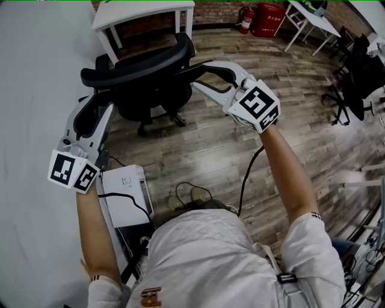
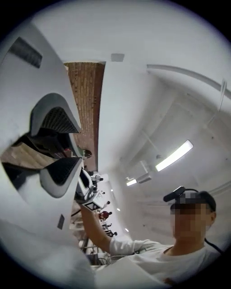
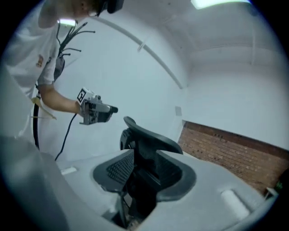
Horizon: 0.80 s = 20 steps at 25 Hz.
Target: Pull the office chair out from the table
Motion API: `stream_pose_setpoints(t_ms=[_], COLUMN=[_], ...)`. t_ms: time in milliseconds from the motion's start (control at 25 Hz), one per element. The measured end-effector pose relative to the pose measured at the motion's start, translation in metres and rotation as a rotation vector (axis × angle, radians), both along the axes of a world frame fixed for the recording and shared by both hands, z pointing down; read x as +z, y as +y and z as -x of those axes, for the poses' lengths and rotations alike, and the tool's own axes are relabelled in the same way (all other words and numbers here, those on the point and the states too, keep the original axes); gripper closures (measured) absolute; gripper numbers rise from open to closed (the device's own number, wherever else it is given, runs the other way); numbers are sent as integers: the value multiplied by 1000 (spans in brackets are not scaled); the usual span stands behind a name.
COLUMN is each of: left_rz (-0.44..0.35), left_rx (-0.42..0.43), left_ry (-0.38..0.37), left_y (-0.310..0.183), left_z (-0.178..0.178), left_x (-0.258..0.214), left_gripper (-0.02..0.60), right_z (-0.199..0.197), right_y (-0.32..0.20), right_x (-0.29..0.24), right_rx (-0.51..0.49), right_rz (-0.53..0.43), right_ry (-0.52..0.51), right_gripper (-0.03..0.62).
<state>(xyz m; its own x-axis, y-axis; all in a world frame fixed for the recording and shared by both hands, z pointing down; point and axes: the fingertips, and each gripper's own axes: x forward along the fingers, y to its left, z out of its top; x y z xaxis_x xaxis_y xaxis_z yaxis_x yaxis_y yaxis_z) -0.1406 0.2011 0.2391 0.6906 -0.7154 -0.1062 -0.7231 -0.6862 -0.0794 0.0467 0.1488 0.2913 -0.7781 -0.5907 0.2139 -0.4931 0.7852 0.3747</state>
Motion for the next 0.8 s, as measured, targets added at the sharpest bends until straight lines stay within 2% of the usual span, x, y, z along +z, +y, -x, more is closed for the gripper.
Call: stream_pose_setpoints(t_ms=[120, 240, 400, 520, 800], left_rz=[-14, 0, 34, 49, 64], left_rx=[31, 59, 90, 97, 122], left_ry=[61, 61, 62, 67, 72], left_y=[13, 18, 17, 14, 13], left_z=[-25, -50, -74, -84, -94], left_x=[-6, 2, 15, 19, 29], left_gripper=[451, 493, 542, 578, 581], right_z=[17, 32, 48, 53, 60], right_y=[23, 38, 48, 52, 62], right_x=[-11, -19, -22, -22, -13], right_rx=[-39, -71, -99, -111, -129], right_rz=[12, 22, 38, 58, 78], right_ry=[-117, -200, -260, -301, -348], right_gripper=[476, 536, 591, 592, 592])
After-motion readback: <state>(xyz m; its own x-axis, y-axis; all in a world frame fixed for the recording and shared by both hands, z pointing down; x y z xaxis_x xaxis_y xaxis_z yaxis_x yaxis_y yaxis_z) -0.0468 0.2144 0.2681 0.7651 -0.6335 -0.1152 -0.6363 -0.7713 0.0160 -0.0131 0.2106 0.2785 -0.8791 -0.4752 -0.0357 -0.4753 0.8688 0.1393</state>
